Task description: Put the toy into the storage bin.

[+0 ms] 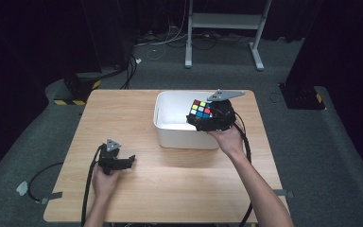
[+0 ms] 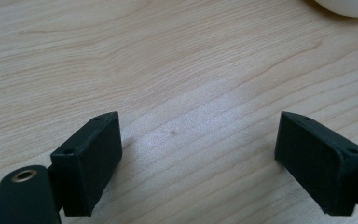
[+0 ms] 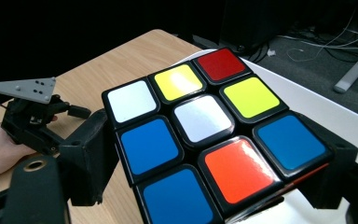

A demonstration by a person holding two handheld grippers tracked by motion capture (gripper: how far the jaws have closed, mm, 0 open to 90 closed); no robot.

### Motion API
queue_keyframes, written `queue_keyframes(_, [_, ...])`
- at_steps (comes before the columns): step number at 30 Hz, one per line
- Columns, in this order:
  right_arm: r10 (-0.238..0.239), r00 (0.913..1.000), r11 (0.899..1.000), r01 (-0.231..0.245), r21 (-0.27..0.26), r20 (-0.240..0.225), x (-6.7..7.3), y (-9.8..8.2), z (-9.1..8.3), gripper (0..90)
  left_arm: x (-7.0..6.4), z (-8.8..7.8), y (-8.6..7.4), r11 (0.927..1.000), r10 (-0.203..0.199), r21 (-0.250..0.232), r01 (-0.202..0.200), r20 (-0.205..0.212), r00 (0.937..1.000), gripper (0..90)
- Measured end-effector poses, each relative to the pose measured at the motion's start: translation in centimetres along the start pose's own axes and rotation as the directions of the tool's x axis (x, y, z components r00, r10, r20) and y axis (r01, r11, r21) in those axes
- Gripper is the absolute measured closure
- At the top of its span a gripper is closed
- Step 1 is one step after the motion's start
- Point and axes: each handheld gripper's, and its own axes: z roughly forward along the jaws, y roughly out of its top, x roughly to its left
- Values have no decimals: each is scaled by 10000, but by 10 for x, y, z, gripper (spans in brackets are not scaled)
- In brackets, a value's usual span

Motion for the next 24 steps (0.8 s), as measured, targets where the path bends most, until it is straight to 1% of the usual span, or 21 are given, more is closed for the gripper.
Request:
queue_keyframes(8, [11,9999,10000,-12,53,145,-4,7,8,187,0,0,0,10000,3,3,-3,2,10000,149])
queue_keyframes(14, [71,9998,9998,-74,171,184,-7,6,14,187,0,0,0,10000,0,0,0,2,10000,149])
queue_keyframes(18, [145,9997,9998,-148,158,217,-10,7,17,188,0,0,0,10000,2,3,-2,3,10000,149])
queue_keyframes(21, [95,9996,9997,-100,214,264,-11,8,19,187,0,0,0,10000,0,0,0,-2,10000,149])
queue_keyframes(24, [37,9996,9998,-43,201,263,-12,15,21,187,0,0,0,10000,9,4,-9,-1,10000,149])
